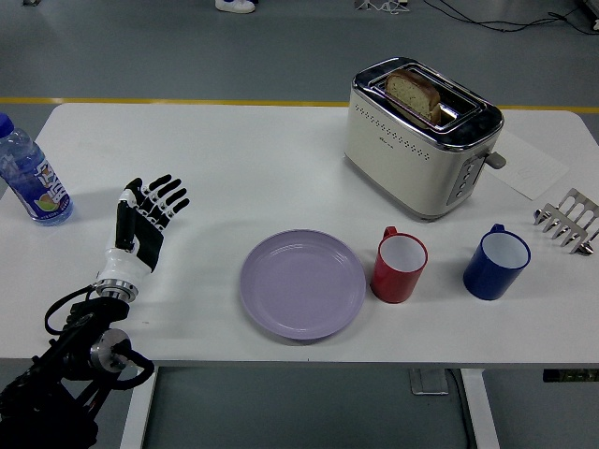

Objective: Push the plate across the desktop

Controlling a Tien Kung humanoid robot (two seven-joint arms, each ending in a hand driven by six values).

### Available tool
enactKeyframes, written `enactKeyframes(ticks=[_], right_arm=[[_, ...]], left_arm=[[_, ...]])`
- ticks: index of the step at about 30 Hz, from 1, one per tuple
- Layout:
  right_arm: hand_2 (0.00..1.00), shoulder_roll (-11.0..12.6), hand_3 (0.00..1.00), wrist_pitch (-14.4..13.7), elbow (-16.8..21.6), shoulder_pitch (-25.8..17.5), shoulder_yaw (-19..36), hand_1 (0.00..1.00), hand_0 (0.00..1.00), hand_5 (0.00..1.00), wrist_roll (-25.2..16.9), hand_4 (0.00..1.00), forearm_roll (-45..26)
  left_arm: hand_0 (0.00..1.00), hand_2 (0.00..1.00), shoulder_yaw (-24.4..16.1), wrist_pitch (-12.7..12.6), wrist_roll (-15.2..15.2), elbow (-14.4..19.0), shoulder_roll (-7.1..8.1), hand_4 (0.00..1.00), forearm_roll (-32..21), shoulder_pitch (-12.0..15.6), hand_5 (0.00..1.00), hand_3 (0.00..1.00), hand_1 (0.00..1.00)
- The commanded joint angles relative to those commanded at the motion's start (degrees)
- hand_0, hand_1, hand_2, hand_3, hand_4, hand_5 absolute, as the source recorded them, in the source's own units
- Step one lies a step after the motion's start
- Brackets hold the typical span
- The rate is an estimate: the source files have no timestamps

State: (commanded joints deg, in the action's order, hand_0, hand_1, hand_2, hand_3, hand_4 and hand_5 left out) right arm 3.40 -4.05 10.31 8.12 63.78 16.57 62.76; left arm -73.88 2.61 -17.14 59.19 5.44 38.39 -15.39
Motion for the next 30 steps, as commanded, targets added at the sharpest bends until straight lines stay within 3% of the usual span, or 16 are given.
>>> enactKeyframes(ticks=[3,4,7,11,15,30], right_arm=[[0.589,0.2,0.574,-0.1,0.0,0.0,0.4,0.516,0.606,0.251,-0.1,0.362,0.3],[0.589,0.2,0.574,-0.2,0.0,-0.1,0.4,0.516,0.606,0.251,-0.2,0.362,0.1],[0.589,0.4,0.574,-0.3,0.0,-0.2,0.1,0.516,0.606,0.251,-0.3,0.362,-0.5],[0.589,0.7,0.574,-0.5,0.0,-0.5,0.0,0.516,0.606,0.252,-0.5,0.363,-1.5],[0.589,0.7,0.574,-0.5,0.0,-0.8,0.4,0.516,0.606,0.252,-0.4,0.363,-1.1],[0.59,0.6,0.574,-0.4,0.0,-1.6,2.2,0.516,0.607,0.25,0.2,0.363,1.3]], left_arm=[[0.695,0.634,-5.7,1.5,4.8,4.5,1.41,0.449,1.6,3.2,0.998,0.614,0.661],[0.456,0.629,-7.5,2.6,6.3,6.2,2.17,0.451,1.9,4.7,0.998,0.612,0.599],[0.456,0.629,-12.2,4.8,9.7,9.5,2.89,0.451,1.3,8.2,0.998,0.612,0.599],[0.424,0.625,-20.0,7.0,13.6,11.5,1.79,0.456,-1.1,12.0,0.998,0.612,0.589],[0.424,0.625,-26.3,7.8,15.5,10.5,0.57,0.456,-2.7,12.4,0.998,0.612,0.589],[0.423,0.617,-27.9,8.0,15.9,9.2,0.08,0.47,-2.3,12.1,0.998,0.618,0.593]])
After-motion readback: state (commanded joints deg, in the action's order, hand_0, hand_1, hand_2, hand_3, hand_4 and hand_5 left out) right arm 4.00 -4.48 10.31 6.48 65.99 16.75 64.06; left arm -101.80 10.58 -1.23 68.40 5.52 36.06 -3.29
